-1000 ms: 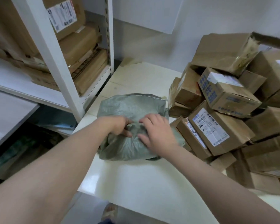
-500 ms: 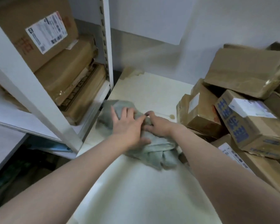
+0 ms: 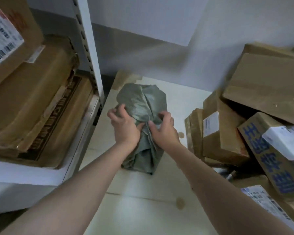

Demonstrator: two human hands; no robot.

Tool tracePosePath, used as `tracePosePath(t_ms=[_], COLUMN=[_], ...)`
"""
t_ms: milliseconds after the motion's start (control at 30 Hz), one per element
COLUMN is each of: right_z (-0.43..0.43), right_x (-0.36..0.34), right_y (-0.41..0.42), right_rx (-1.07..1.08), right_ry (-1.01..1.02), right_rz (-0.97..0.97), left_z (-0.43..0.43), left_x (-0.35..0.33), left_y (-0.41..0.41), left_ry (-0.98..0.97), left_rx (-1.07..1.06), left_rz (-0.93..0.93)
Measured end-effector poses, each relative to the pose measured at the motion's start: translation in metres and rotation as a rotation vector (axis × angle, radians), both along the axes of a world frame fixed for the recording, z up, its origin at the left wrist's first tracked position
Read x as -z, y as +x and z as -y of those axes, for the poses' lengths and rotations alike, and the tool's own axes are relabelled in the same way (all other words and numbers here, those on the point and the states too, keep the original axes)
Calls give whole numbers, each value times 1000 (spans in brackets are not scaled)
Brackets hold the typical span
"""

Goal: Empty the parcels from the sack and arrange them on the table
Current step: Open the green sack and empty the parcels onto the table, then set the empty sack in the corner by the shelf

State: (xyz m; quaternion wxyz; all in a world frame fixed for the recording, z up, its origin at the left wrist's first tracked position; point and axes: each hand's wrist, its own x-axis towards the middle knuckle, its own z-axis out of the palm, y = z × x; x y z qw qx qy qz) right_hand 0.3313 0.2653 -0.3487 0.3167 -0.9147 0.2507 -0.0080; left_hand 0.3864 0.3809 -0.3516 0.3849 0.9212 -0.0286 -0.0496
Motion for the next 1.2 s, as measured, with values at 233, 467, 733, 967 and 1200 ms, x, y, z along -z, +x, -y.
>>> tracePosePath(t_ms=[233,467,733,967,1200], right_z=[18,20,14,23,40], right_x=[40,56,48,-3,-72], right_y=[96,184,154,44,-59], right_rx=[-147,-226,-269,-116,-116], right_ry=[-131,-94,9,-35,-93], right_rz=[-264,-206,-169,-45,52], left_z=[26,15,4,32,75], left_x=[-1,51,42,-19,-68], left_y=[72,132,137,47,-51], left_ry=[198,356,561,514,323], left_rx=[-23,151,269,150,223], left_rz=[232,205,-2,191,152])
